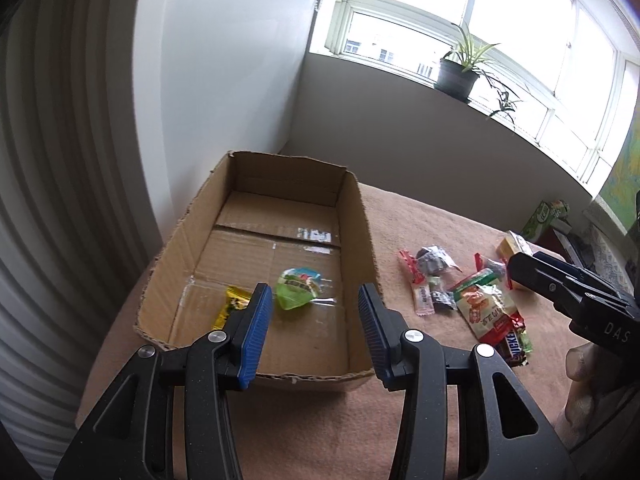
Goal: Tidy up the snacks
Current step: 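Carry both snacks to the cardboard box and open both tools to drop them, then grasp the Snickers bar with the left tool while the right tool grasps the green candy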
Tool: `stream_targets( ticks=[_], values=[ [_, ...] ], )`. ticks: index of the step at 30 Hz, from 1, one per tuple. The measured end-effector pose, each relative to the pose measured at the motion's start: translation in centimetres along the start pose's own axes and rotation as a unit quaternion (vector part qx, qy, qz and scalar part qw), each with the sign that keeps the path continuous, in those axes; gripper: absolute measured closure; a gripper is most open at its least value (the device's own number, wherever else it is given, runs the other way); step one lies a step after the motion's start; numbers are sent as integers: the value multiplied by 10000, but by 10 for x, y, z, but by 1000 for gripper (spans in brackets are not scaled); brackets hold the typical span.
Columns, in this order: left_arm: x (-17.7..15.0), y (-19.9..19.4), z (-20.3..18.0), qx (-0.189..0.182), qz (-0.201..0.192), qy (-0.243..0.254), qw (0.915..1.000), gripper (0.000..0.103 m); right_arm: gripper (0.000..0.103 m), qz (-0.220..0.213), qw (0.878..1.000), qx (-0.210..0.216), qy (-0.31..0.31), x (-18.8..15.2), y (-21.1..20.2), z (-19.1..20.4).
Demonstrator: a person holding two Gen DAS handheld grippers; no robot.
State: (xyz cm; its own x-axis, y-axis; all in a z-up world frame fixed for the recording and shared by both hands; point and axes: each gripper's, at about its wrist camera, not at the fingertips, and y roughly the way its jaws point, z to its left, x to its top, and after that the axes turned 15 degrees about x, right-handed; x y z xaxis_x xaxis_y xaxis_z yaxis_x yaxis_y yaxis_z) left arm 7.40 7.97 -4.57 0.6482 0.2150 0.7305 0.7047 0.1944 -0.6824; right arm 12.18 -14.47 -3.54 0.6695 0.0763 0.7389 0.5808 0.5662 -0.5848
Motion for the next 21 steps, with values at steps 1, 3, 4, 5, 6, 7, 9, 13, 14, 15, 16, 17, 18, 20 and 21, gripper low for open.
stream_targets(
  ticks=[1,3,4,5,6,7,9,13,14,15,16,17,18,20,21],
  values=[
    [-1,0,-6,-61,7,51,10000,60,24,1,9999,-106,96,-5,-7,-12],
    [-4,-1,-20,-176,37,169,9997,60,24,15,9991,-322,267,-14,-21,-37],
    [-5,-1,-27,-241,60,229,9994,60,24,35,9985,-420,352,-19,-28,-49],
    [-7,-1,-34,-295,84,290,9991,60,24,63,9978,-511,426,-25,-33,-60],
    [-9,-2,-42,-348,108,347,9987,60,24,98,9970,-589,492,-29,-36,-71],
    [-12,-1,-49,-404,144,403,9983,60,24,134,9961,-664,564,-32,-40,-80],
    [-17,-1,-65,-526,222,518,9970,60,24,205,9946,-745,689,-40,-45,-95],
    [-30,0,-99,-803,399,776,9929,59,26,378,9938,-764,720,-53,-45,-111],
    [-33,0,-107,-884,452,832,9916,59,31,440,9937,-736,715,-55,-44,-114],
    [-36,0,-115,-984,517,872,9900,59,34,516,9937,-681,721,-57,-39,-113],
    [-40,0,-124,-1099,593,911,9880,59,38,583,9938,-607,730,-59,-36,-113],
    [-43,1,-133,-1207,667,961,9858,59,40,640,9938,-537,729,-62,-34,-112],
    [-46,1,-141,-1301,728,1019,9836,59,41,683,9939,-486,713,-64,-32,-112],
    [-51,1,-158,-1441,810,1117,9799,59,43,752,9941,-429,653,-66,-27,-112],
    [-52,2,-165,-1502,847,1144,9784,59,44,778,9941,-411,639,-67,-26,-113]
  ],
)
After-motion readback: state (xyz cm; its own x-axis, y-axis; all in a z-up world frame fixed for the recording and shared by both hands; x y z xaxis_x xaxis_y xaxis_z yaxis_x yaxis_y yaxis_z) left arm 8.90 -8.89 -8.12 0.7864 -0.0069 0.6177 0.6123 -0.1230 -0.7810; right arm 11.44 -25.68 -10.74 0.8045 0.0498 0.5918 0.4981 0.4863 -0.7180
